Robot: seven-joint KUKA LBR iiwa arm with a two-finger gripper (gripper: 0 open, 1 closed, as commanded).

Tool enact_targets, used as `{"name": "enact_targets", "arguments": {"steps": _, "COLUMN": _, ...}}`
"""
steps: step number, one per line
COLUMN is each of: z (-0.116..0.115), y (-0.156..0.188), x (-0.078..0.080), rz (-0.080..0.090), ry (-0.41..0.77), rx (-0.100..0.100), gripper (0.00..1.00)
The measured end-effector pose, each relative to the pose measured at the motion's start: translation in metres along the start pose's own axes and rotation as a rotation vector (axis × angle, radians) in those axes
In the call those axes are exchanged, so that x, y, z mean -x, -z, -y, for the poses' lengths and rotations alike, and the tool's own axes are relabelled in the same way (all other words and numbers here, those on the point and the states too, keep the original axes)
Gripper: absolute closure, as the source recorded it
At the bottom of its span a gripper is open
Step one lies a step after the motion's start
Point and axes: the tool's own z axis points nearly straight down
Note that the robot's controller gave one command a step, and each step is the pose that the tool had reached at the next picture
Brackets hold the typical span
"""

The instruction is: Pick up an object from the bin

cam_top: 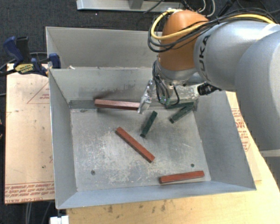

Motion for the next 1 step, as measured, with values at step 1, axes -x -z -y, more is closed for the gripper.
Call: {"name": "enact_targets", "arguments": {"steps": 1, "z": -0.0014, "y": 0.0605, "x": -0.0043, "rz": -0.010, "ry": -0.023, "rx": -0.003, "gripper": 1.00}}
